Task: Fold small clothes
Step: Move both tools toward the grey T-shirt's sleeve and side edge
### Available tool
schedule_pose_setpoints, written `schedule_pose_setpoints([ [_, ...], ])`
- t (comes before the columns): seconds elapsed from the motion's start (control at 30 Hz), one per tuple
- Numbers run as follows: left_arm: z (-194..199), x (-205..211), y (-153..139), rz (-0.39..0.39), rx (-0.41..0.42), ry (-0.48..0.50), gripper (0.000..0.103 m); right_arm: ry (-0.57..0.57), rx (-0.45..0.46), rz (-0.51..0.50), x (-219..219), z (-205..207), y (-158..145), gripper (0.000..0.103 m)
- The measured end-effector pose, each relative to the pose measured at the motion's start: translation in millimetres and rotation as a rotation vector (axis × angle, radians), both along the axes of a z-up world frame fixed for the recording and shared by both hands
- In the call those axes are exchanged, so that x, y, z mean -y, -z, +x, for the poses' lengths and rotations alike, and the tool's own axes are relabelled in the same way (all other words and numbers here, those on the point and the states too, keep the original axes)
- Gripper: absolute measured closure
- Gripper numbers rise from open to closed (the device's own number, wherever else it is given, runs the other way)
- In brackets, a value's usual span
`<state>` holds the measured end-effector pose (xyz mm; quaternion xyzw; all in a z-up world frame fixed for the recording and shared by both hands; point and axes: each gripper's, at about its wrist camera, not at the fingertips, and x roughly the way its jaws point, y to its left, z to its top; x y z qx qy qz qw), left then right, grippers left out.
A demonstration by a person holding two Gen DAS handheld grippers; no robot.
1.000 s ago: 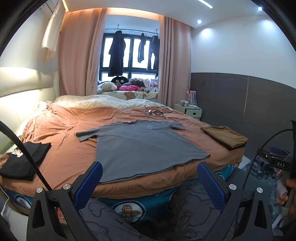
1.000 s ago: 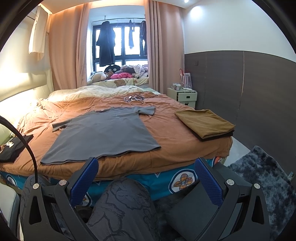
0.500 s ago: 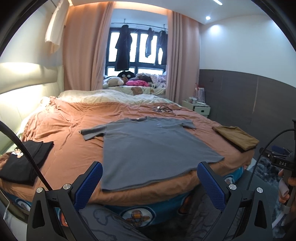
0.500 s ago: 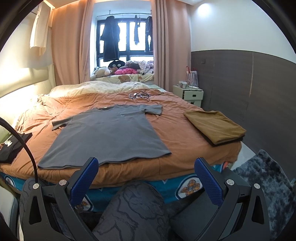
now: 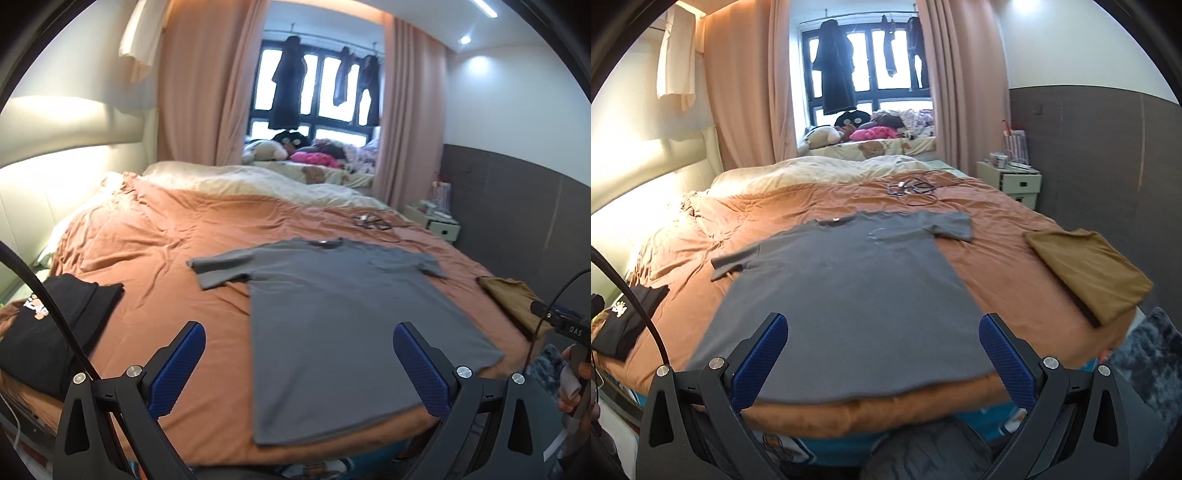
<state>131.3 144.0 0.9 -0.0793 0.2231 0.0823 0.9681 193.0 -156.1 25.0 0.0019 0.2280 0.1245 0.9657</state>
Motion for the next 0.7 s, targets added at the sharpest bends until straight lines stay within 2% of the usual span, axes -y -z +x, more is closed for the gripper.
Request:
schedule_pose_setpoints([
  [0.3,57,-62,-3,-0.027,-0.047,-0.081,0.01,-0.076,-0.04,0.016,-26,83,-6,0.0],
  [0.5,99,-100,2,-0.055,-0.083,-0.107,0.015,-0.139,-0.068,-0.009,-42,137,-10,0.0],
  [0.7,145,-131,13,-0.04,-0.129,-0.114,0.017,-0.188,-0.09,-0.05,-74,202,-13,0.001],
])
